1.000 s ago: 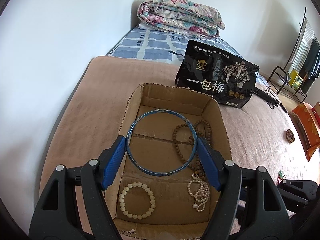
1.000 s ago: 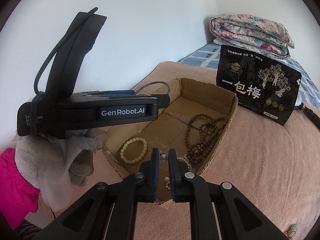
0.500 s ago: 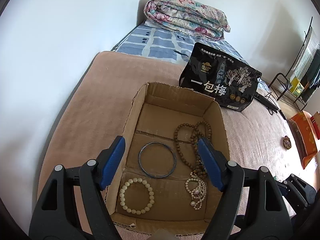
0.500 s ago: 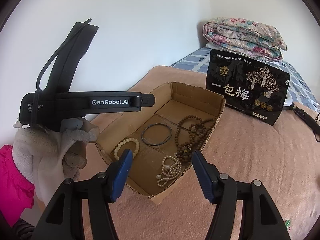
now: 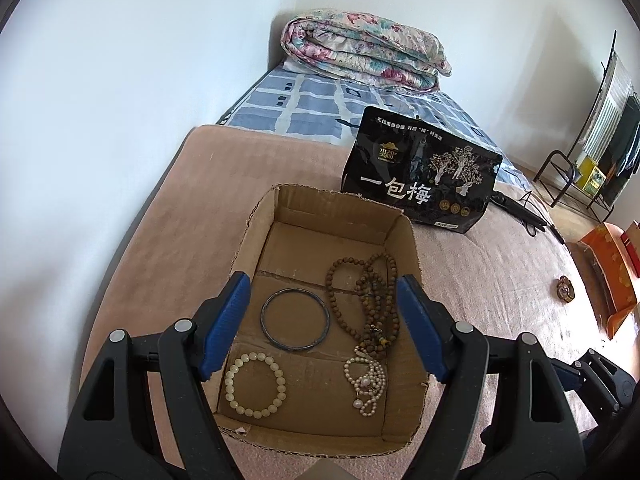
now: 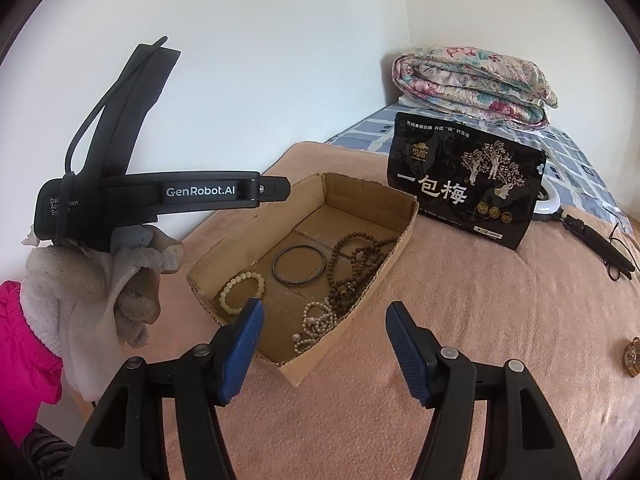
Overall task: Organize jewelry
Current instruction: 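Move the left tool to the jade pendant while the right tool approaches the red watch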
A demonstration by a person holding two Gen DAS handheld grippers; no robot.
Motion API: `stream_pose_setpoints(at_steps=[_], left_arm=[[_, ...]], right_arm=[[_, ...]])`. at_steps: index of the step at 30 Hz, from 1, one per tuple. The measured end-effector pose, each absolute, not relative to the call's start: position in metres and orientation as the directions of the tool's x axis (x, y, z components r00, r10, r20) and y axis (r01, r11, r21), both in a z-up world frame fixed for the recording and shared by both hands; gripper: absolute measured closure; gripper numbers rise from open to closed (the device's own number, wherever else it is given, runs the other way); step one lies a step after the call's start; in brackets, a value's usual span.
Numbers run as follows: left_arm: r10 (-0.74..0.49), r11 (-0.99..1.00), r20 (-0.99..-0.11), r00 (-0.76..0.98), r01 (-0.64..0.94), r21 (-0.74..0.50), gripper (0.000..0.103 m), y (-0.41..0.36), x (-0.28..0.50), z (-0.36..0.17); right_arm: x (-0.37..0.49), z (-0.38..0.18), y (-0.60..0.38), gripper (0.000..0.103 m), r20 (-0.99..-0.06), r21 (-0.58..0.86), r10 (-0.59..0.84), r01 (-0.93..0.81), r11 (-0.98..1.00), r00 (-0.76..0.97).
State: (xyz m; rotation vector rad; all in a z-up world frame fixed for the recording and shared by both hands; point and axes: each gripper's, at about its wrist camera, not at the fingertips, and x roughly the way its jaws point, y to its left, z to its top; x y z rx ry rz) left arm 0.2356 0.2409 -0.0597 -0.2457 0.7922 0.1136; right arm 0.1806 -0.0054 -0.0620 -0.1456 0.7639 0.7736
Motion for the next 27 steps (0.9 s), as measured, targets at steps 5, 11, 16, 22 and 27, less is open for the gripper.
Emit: stream_pose_setpoints(at_steps=[5, 11, 16, 22, 27], left_arm=[[0.013, 0.97, -0.704, 0.71, -0.18, -0.164, 0.025, 0.225, 0.233, -0.051], [0.015, 0.98, -0.683, 0.731, -0.148, -0.136, 0.025, 0.196, 0.228, -0.039], [0.015, 0.987, -0.662, 0.75, -0.115, -0.108, 0.025, 0.17, 0.224, -0.031], [-0.009, 0.992, -0.642, 0.766, -0.076, -0.104, 0.025, 0.142, 0.22, -0.023], [-0.03, 0.996, -0.636, 0.771, -0.033, -0.088, 0.025, 0.116, 0.218, -0.021]], right_arm=[[0.18, -0.055, -0.024, 0.034, -0.664, 0.142, 0.566, -0.661, 0.736, 0.488], [0.178, -0.048, -0.053, 0.029, -0.656, 0.134, 0.549, -0.636, 0.76, 0.518], [0.18, -0.044, -0.08, 0.025, -0.653, 0.129, 0.527, -0.606, 0.785, 0.544], [0.182, -0.042, -0.117, 0.022, -0.654, 0.118, 0.49, -0.562, 0.819, 0.577], [0.185, -0.043, -0.147, 0.02, -0.661, 0.114, 0.458, -0.524, 0.844, 0.594]])
